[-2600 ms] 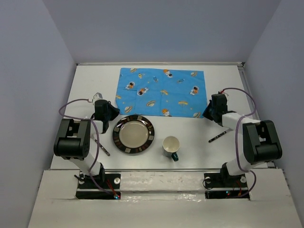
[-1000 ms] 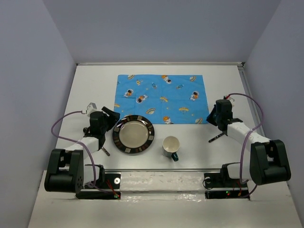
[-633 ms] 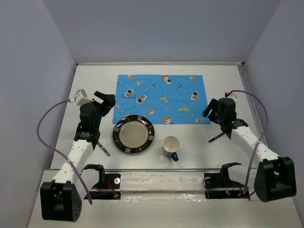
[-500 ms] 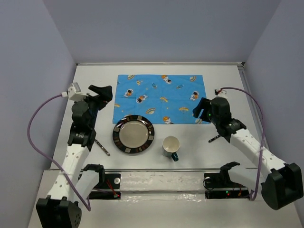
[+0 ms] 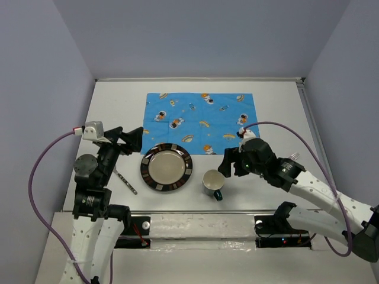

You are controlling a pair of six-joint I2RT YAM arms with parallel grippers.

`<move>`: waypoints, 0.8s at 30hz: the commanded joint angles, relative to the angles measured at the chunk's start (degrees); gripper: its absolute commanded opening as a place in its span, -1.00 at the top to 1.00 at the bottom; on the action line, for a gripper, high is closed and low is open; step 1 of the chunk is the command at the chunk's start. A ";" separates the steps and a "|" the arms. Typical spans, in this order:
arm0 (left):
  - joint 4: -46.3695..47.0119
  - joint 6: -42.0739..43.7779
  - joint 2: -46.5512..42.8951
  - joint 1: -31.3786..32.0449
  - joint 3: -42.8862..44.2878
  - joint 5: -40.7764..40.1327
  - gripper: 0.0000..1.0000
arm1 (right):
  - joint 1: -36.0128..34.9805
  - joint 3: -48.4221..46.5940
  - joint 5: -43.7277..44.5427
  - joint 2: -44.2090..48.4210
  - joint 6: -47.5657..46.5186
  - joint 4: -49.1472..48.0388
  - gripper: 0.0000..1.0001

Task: Set the dinner table for one person

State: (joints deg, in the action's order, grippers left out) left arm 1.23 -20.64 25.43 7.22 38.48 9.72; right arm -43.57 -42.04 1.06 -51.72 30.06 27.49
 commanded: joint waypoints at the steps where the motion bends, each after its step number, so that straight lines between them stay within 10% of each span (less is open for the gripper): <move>1: -3.43 5.61 -2.66 1.04 -2.45 2.15 -0.98 | -5.99 -3.75 1.04 -2.94 1.66 6.17 -0.62; 12: -3.34 5.35 -5.13 2.27 -2.71 2.41 -0.98 | -9.60 -4.89 7.73 -11.47 4.83 6.53 0.02; 16: -3.61 5.26 -5.48 2.79 -2.71 2.85 -0.98 | -9.60 -6.47 8.60 -12.88 5.44 5.91 0.97; 24: -4.40 5.53 -6.36 4.81 -2.53 1.80 -0.98 | -1.74 -28.13 19.86 -15.06 -3.15 7.15 1.00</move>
State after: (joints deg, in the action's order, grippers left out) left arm -4.14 -16.34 19.92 10.90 35.88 10.87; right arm -52.38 -53.17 13.37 -66.19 32.60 40.99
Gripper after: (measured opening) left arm 0.989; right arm 0.068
